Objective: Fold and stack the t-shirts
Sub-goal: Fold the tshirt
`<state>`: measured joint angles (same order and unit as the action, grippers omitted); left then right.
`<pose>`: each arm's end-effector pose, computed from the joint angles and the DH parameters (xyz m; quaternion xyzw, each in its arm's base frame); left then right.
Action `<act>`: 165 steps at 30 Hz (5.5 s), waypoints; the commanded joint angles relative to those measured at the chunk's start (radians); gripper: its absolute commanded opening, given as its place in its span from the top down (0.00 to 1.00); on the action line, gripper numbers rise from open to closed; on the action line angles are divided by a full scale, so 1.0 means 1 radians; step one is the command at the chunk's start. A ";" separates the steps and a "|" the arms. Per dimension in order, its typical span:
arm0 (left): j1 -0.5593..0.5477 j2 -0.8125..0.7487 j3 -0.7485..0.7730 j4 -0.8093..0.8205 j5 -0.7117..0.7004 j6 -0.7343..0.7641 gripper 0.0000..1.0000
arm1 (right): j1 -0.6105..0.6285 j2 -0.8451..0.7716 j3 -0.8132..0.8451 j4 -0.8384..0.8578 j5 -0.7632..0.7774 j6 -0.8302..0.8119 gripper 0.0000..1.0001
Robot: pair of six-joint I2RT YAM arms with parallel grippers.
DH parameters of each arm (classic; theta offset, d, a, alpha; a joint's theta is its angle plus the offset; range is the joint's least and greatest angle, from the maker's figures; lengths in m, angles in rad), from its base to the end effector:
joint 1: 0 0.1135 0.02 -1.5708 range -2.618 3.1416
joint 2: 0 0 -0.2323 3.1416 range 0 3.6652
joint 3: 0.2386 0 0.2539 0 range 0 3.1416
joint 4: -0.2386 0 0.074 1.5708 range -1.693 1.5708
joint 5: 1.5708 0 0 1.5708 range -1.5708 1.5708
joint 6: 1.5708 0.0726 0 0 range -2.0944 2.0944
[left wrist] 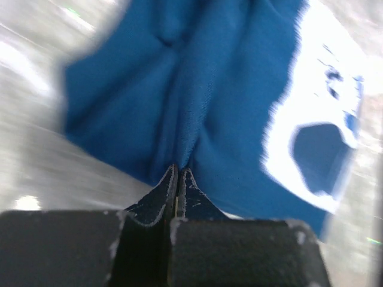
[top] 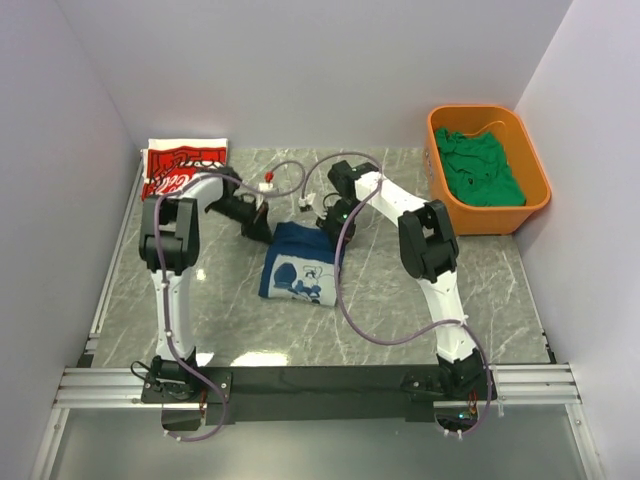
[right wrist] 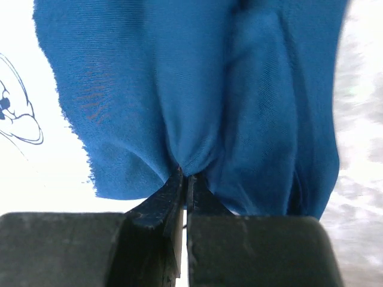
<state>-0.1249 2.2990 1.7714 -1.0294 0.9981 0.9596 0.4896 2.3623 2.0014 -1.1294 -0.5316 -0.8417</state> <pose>0.4087 -0.1128 0.1012 0.4559 0.7504 -0.4351 0.1995 0.3783 0.2433 0.1096 -0.6037 0.7518 0.2516 0.0842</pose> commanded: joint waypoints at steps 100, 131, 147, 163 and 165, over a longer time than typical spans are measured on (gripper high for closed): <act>-0.361 -0.523 -0.616 0.681 -0.242 0.082 0.99 | -0.005 0.055 -0.211 0.387 -0.427 0.774 0.77; -0.136 -0.635 -0.796 0.842 0.027 -1.237 0.60 | -0.022 -0.335 -0.679 0.600 -0.512 0.968 0.72; -0.029 -0.104 -0.199 0.789 -0.016 -1.217 0.62 | -0.180 -0.069 -0.202 0.445 -0.280 0.892 0.73; -0.136 -0.558 -0.791 1.003 0.062 -1.435 0.57 | -0.043 -0.448 -0.817 0.856 -0.510 1.175 0.44; -0.133 -0.492 -0.793 1.049 0.050 -1.463 0.58 | -0.055 -0.396 -0.782 0.806 -0.505 1.144 0.45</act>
<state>-0.2665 1.7508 0.9928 -0.0956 1.0679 -0.4355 0.4652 1.8931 1.2053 -0.3729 -1.0199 0.2836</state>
